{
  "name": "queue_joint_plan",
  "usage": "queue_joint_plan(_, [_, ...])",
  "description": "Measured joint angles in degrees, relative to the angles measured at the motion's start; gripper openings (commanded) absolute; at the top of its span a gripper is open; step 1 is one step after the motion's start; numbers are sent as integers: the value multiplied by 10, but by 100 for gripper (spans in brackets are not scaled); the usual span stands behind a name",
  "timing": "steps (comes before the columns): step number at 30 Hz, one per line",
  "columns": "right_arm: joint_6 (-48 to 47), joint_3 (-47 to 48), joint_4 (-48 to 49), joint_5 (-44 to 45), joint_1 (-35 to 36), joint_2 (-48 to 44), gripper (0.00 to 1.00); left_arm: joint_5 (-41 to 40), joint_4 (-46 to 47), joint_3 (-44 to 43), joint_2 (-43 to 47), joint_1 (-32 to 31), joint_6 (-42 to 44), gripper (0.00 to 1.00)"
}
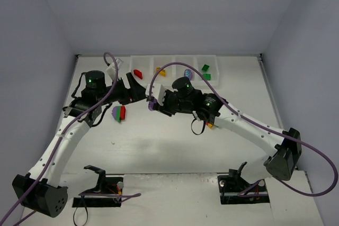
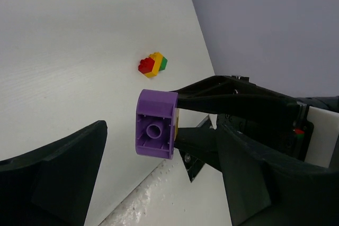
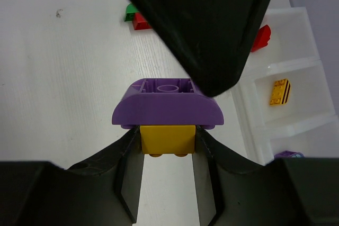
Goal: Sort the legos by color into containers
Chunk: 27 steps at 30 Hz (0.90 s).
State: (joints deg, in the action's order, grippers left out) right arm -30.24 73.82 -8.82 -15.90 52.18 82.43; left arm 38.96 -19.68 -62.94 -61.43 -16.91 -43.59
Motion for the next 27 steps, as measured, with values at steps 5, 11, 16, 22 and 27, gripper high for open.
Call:
queue_joint_plan(5, [2,0,0,-12,0,-14,1,35,25,20,-8,-14,28,76])
queue_joint_plan(11, [4,0,0,-30,0,-23,1,60,39,47,-15,-14,61,72])
queue_joint_plan(16, [7,0,-2,-42,0,-25,1,85,73,55,-18,-14,61,67])
queue_joint_plan(22, [9,0,-5,-49,0,-25,1,113,113,69,-22,-14,54,40])
queue_joint_plan(27, [6,-1,-11,-43,0,-25,1,137,135,73,-26,-16,36,9])
